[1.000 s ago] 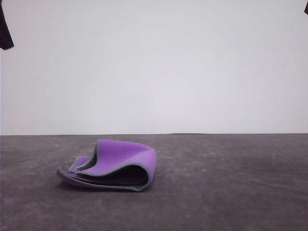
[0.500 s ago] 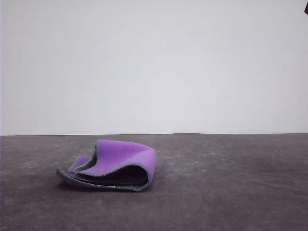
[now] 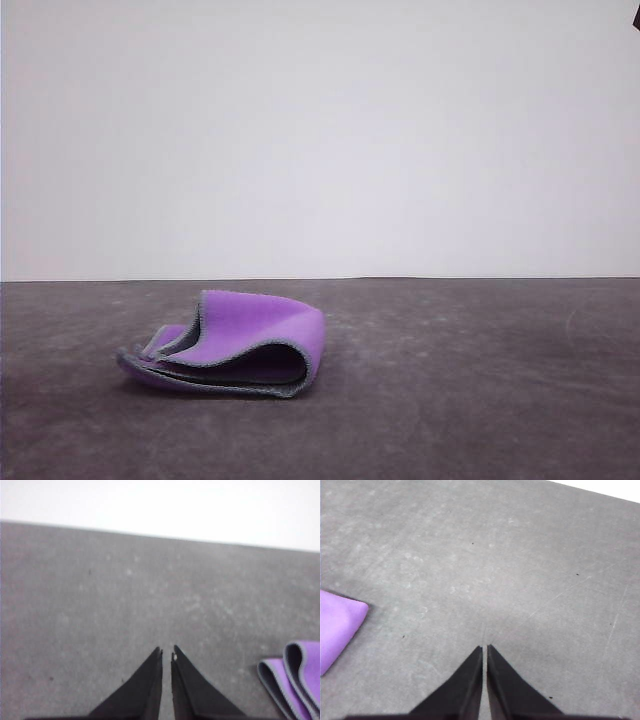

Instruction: Fold clothes

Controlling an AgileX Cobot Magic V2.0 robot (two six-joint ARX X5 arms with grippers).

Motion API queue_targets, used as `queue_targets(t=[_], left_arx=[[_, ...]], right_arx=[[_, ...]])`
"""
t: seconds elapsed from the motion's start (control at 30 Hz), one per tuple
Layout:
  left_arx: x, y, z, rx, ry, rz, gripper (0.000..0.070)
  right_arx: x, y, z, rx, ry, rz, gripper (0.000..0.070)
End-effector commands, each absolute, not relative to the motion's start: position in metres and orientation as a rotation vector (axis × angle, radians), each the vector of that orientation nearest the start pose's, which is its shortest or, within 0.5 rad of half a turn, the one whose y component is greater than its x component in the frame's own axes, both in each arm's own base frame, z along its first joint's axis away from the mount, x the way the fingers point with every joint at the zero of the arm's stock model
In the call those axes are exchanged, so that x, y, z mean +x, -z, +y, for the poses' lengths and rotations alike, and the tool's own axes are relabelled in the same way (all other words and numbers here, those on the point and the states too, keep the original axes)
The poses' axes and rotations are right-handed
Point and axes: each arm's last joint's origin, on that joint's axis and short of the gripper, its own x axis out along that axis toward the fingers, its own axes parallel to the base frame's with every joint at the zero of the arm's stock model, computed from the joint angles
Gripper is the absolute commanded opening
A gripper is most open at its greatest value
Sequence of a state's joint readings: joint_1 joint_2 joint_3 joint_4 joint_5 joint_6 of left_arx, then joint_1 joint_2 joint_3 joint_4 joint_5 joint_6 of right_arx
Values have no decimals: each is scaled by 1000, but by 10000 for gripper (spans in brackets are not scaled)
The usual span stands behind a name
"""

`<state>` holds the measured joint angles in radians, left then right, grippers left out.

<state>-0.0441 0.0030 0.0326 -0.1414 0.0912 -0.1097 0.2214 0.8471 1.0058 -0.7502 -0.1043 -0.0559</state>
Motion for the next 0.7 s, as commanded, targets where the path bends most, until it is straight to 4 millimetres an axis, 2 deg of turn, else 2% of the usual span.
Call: queue_targets(t=[0.0,0.17,0.67], left_arx=[[96,-153,-6,-115,109,153,17],[95,-149,-5,-97,58,183,17],[96,-150,-5,-122,55,183,17]], right_arx=[[155,-350,38,-92,-335,561,9],[155,-350,38,-92,-335,561,9],[155,-350,38,-92,-335,561,9]])
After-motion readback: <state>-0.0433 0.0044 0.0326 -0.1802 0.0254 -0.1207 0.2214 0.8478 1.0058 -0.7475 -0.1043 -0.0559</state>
